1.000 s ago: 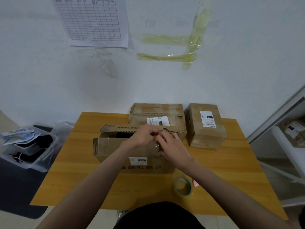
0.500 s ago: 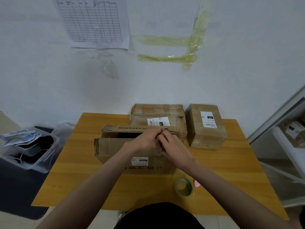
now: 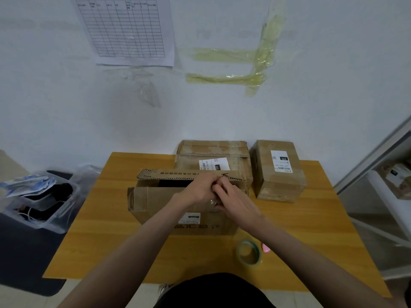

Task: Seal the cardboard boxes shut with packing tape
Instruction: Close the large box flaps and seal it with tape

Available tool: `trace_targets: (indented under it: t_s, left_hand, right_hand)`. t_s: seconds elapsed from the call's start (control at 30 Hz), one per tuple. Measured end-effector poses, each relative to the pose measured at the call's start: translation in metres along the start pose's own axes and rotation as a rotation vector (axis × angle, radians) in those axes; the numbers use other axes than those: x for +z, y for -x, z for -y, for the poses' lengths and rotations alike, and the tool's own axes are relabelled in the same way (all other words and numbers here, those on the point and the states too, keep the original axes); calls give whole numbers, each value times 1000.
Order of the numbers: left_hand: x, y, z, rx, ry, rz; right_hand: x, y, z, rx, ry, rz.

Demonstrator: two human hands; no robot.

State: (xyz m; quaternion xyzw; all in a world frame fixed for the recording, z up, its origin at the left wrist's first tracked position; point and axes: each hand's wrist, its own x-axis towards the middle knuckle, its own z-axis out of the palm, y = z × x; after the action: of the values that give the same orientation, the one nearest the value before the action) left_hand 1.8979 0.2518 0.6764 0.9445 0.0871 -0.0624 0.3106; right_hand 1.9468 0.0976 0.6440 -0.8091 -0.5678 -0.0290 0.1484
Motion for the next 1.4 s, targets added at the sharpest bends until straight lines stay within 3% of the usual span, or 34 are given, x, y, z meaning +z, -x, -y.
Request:
trace_targets:
  t_s: [0.1, 0.23, 0.37, 0.53, 0.63, 0.73, 0.87, 1.4]
  left_hand:
    - [-2, 0, -2, 12, 17, -4]
    - [-3, 1, -1, -1, 33, -5]
    - [0, 4, -2, -1, 87, -21]
    - [-9, 5, 4, -35, 135, -33]
    - [-12, 7, 11, -12, 105, -51]
    - [-11, 12, 16, -94, 91, -76]
    - [-5, 15, 21, -138, 152, -141]
    - [2, 3, 17, -142, 226, -149]
  right_hand:
    - [0, 0, -2, 19, 6, -21]
    - [-9, -1, 10, 76, -213, -89]
    - [-15, -6, -11, 38, -48, -163]
    - [-34, -15, -30, 357, -447, -24]
    - [-26, -11, -37, 367, -564, 41]
    - [-22, -5, -41, 371, -671, 77]
    - [-17, -4, -42, 395, -778, 59]
    - [-10, -10, -31, 539, -967, -6]
